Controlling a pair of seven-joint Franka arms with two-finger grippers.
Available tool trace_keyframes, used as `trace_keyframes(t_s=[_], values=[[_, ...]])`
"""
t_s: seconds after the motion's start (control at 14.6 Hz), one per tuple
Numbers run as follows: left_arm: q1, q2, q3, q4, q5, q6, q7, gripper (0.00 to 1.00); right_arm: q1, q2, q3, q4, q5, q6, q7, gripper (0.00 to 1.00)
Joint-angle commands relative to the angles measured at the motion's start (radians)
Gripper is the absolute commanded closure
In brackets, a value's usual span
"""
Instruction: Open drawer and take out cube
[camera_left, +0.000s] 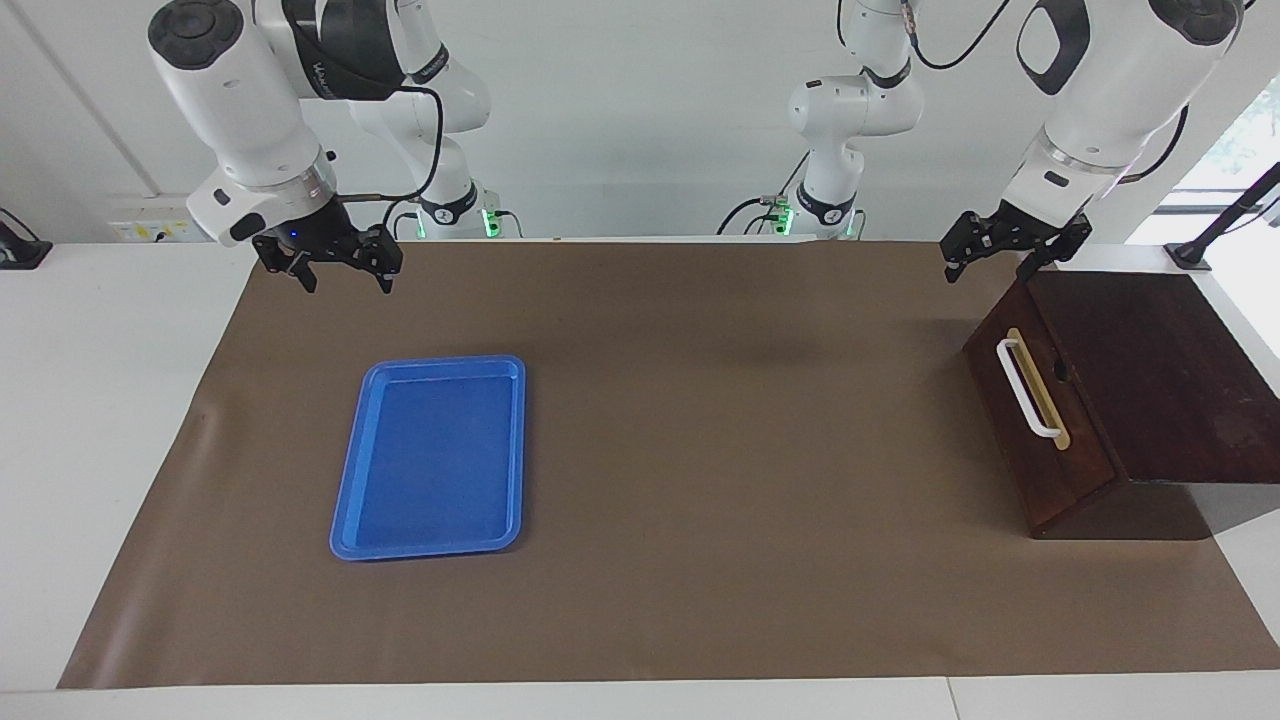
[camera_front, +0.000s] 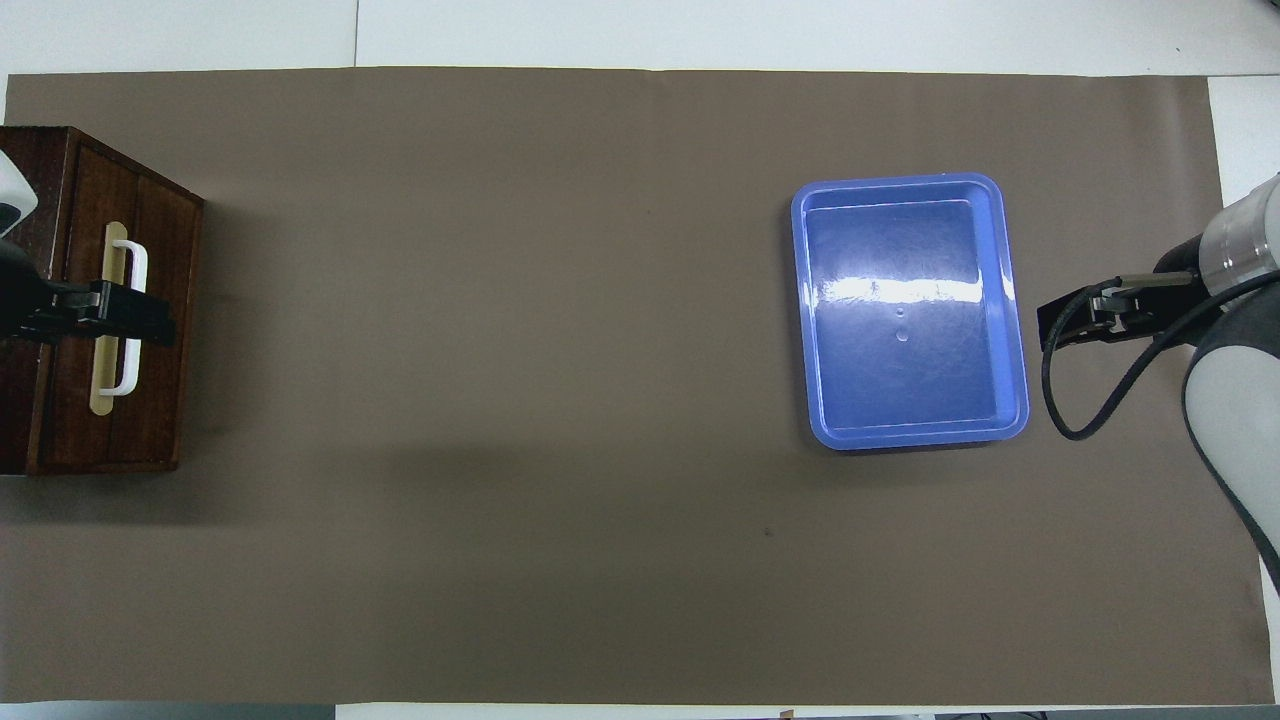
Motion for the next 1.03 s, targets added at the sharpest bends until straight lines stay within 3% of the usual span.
trace_keyframes(t_s=[0.0, 0.41, 0.62, 0.96], values=[[0.008, -0.017, 0.004, -0.022, -0.007, 0.02, 0.019, 0.0, -0.015, -0.022, 0.007, -0.022, 0.0, -0.002, -0.021, 0.0], [0.006, -0.002, 0.007, -0.065, 0.008, 0.119, 0.033, 0.0, -0.015, -0.022, 0.007, -0.022, 0.002, -0.002, -0.024, 0.0], [-0.009, 0.045, 0.006, -0.148, 0.164, 0.303, 0.041, 0.0, -0.015, -0.022, 0.007, -0.024, 0.002, 0.001, -0.021, 0.0], [-0.038, 0.17, 0.007, -0.209, 0.41, 0.48, 0.036, 0.0, -0.027, -0.022, 0.004, -0.024, 0.002, 0.0, -0.018, 0.0]])
